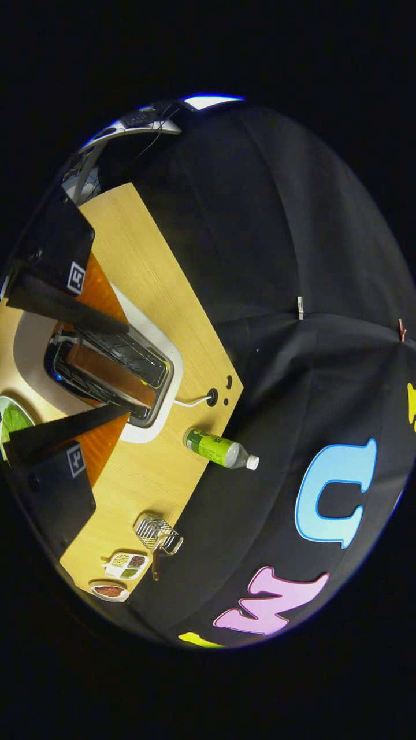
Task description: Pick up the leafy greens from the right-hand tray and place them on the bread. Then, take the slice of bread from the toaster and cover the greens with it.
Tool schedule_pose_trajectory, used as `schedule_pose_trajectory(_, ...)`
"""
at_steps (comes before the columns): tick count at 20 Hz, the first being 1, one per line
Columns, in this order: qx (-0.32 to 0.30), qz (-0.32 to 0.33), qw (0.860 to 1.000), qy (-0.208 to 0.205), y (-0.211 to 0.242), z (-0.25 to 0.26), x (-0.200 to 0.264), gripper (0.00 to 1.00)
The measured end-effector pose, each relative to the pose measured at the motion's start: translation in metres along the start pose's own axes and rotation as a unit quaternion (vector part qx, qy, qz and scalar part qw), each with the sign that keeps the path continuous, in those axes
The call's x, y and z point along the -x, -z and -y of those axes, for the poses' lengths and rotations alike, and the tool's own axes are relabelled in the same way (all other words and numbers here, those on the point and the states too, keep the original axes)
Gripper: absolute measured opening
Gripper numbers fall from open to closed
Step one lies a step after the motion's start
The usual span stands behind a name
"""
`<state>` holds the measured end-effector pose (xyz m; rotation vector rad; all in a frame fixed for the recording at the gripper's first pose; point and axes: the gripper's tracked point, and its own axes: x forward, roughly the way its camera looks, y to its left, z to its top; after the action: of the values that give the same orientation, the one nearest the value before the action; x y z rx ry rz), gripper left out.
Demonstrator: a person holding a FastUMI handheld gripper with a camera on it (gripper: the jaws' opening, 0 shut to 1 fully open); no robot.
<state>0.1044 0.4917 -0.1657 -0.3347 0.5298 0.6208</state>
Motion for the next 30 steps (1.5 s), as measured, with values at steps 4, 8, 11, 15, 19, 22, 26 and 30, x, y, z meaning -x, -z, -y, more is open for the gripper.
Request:
schedule_pose_trajectory(4,-0.007,-0.005,1.000,0.020,0.003,0.003,-0.003,0.49)
schedule_pose_trajectory(8,-0.032,-0.020,0.998,0.042,0.005,0.009,-0.002,0.25)
schedule_pose_trajectory(11,-0.041,-0.032,0.998,0.037,0.007,0.008,-0.001,0.19)
schedule_pose_trajectory(15,-0.057,-0.026,0.998,0.022,-0.002,0.005,0.010,0.15)
schedule_pose_trajectory(19,-0.071,-0.007,0.997,0.007,-0.021,0.013,0.029,0.15)
schedule_pose_trajectory(22,-0.093,0.020,0.995,-0.002,-0.045,0.025,0.053,0.15)
schedule_pose_trajectory(26,-0.120,0.053,0.991,0.003,-0.061,0.057,0.085,0.14)
schedule_pose_trajectory(30,-0.149,0.059,0.987,0.025,-0.045,0.106,0.106,0.15)
